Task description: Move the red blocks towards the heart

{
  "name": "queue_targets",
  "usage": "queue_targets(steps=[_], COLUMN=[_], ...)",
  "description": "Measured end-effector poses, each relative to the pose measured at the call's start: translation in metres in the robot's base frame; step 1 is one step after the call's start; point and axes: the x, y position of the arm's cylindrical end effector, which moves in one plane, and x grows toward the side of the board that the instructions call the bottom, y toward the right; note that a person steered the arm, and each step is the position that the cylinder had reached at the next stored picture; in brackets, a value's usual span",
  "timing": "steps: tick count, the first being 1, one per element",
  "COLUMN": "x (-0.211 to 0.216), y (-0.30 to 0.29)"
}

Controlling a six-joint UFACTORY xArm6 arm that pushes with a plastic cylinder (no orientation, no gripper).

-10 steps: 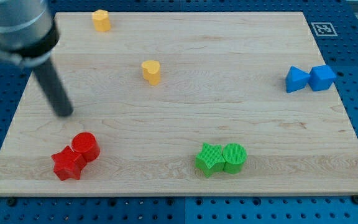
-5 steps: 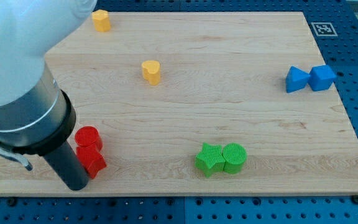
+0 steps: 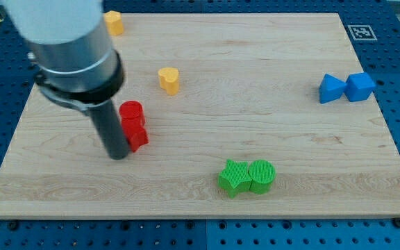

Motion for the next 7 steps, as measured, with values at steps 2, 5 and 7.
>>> queue_targets(steps=[2,5,7], x=[-0.004,-0.004,-0.026], y=[0.072,-0.004,0.003])
